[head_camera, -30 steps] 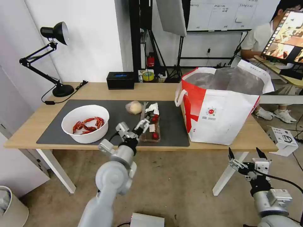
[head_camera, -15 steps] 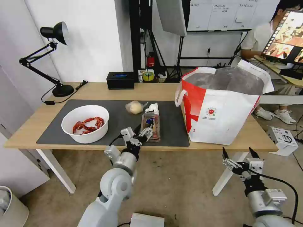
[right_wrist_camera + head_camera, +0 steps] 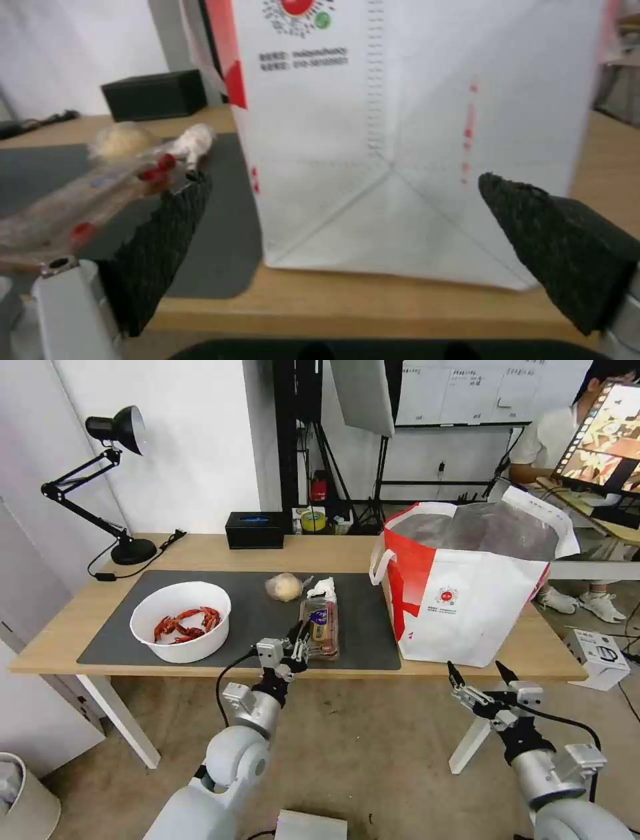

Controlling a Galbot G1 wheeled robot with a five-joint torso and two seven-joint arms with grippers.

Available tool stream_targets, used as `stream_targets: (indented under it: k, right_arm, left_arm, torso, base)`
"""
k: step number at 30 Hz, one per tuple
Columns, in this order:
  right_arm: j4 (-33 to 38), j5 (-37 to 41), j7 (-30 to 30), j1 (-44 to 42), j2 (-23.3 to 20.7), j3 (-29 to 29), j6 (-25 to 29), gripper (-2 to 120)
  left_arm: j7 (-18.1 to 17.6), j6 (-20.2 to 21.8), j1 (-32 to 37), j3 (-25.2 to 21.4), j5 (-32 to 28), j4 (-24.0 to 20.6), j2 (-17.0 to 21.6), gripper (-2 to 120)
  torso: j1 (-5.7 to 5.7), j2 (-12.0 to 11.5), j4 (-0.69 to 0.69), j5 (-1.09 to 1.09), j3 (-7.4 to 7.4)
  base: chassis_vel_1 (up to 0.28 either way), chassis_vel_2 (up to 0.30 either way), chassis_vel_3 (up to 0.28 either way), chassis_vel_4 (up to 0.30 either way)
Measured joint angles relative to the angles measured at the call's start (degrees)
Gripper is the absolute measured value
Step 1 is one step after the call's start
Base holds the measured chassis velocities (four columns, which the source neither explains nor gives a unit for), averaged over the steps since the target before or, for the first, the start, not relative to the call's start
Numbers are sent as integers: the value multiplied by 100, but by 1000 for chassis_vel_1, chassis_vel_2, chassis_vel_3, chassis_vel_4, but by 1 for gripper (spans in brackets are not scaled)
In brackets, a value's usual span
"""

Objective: Pick up the trash from the table and place it into the takeout bag.

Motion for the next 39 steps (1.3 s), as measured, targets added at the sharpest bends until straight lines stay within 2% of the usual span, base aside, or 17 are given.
stream_targets:
  k: [6,15,24,27,39]
  right_arm:
    - [-74,668,196,525,-407,-314,-173,100]
    - [-205,1562,213,945,-527,-743,-353,100]
    - [-466,2524,317,1838,-475,-1563,-597,100]
    - [-755,2937,474,2342,-374,-1925,-692,100]
    - [-1516,3904,981,3629,9,-2582,-987,100]
  left_arm:
    - [108,-75,-2,1,296,210,198,0]
    - [127,-124,-173,67,415,378,348,0]
    - [126,-95,-257,169,527,312,441,0]
    - [199,-84,-275,231,680,357,527,0]
    - [273,-107,-297,262,918,515,596,0]
  torso:
    - [0,-1,2,0,0]
    - [0,0,1,0,0]
    - [0,0,1,-1,0]
    - [0,0,1,0,0]
    - [1,0,1,-1,0]
  base:
    - [0,0,0,0]
    - [0,0,0,0]
    - [0,0,0,0]
    - [0,0,0,0]
    - [0,0,0,0]
